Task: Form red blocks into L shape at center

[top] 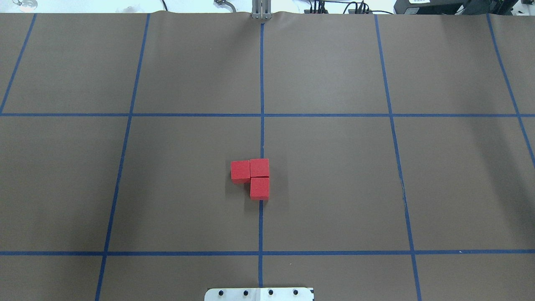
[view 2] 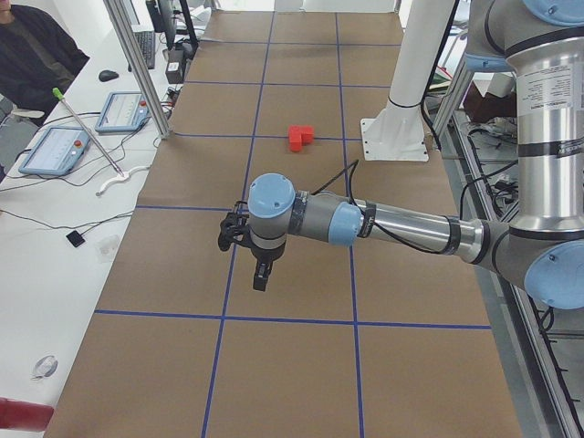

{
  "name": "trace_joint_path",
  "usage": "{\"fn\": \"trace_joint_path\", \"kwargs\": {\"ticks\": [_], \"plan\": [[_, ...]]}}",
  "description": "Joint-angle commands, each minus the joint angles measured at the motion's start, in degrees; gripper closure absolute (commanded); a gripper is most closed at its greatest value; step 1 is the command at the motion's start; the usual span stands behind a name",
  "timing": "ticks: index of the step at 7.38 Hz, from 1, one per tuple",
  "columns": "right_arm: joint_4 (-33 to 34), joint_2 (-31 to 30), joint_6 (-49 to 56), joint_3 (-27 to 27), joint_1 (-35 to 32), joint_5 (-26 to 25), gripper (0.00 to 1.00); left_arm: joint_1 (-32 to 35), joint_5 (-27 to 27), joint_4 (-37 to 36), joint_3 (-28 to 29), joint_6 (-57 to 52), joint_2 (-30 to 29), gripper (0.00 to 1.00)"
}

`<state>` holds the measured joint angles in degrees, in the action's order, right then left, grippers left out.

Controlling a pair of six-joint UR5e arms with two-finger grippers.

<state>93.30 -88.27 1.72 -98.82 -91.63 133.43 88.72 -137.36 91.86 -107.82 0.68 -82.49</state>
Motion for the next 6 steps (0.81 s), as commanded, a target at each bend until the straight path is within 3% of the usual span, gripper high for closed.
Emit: {"fn": "trace_joint_path", "kwargs": {"ticks": [1,6], "plan": [[-0.14,-0.32,0.03,0.38,0.04,-0.19,0.0,-0.04,-0.01,-0.01,-0.55,-0.07,-0.57,0.0],[-0.49,-0.15,0.21,0.91,0.04,-0.19,0.0,-0.04,-0.02,0.08,-0.99,0.02,-0.39,0.0]]}}
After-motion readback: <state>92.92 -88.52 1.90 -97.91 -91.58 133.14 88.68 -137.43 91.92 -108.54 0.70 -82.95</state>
